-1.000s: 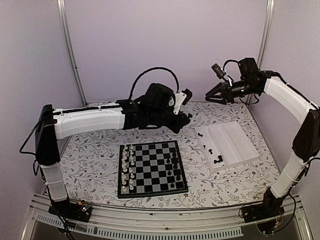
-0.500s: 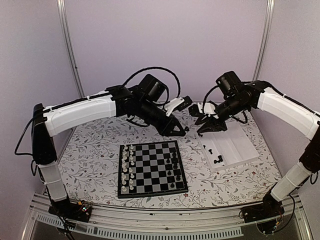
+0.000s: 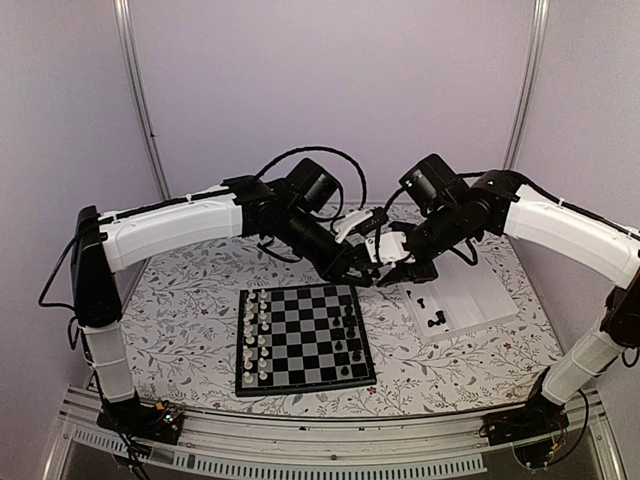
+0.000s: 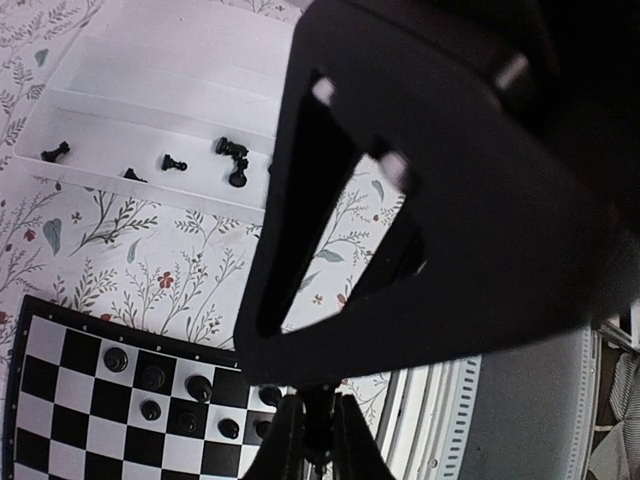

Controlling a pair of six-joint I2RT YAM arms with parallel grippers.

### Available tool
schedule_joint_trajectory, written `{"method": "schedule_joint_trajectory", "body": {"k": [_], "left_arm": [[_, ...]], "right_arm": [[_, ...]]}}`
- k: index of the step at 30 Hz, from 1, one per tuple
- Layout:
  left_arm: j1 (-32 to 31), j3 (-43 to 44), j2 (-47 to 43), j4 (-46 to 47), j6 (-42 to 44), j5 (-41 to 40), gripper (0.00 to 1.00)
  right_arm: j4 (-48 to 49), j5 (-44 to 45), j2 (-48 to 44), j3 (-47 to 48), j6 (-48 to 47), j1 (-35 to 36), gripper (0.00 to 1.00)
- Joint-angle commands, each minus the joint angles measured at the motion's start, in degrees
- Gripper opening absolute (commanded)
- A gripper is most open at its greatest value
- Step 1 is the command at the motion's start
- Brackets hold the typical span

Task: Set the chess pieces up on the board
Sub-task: Place the chess piece on the chessboard.

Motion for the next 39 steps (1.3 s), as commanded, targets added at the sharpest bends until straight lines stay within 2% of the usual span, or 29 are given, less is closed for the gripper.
{"method": "schedule_joint_trajectory", "body": {"k": [1, 5, 8, 11, 16, 23, 31, 35, 39], "left_arm": [[0.23, 1.33, 0.47, -0.67, -0.03, 1.47, 0.07], [0.21, 1.29, 0.74, -0.66, -0.04, 1.71, 0.08], [0.21, 1.36, 0.85, -0.62, -0.05, 1.77, 0.11], [0.21, 1.25, 0.51, -0.75, -0.13, 0.68, 0.21], [0.21, -4.09, -4.49, 2.28, -0.94, -4.74, 0.36], [0.21, -18.55, -16.13, 17.36, -2.51, -12.69, 0.39], [-1.81, -32.29, -25.78, 40.1, 0.33, -19.27, 0.42], [-1.81, -34.43, -26.17, 47.86, -0.88, -18.56, 0.44], [-2.12, -32.52, -23.89, 48.9, -1.32, -14.33, 0.44]], "right_arm": [[0.06, 4.08, -0.03, 1.51, 0.3, 1.95, 0.33], [-0.12, 5.1, 0.13, 1.24, 0.21, 2.88, 0.28], [0.09, 5.23, 0.24, 1.01, 0.4, 3.37, 0.19], [1.11, 4.94, 0.15, 0.67, 1.0, 3.42, 0.12], [3.31, 4.62, -0.76, -1.58, 3.97, 2.58, 0.08], [4.9, -11.45, -2.45, -1.86, 11.61, -3.92, 0.07], [10.06, -30.96, -2.91, -3.26, 22.29, -9.96, 0.07], [11.2, -35.94, -2.85, -3.39, 25.38, -10.36, 0.07], [11.4, -36.48, -2.57, -3.21, 26.36, -10.42, 0.07]]}}
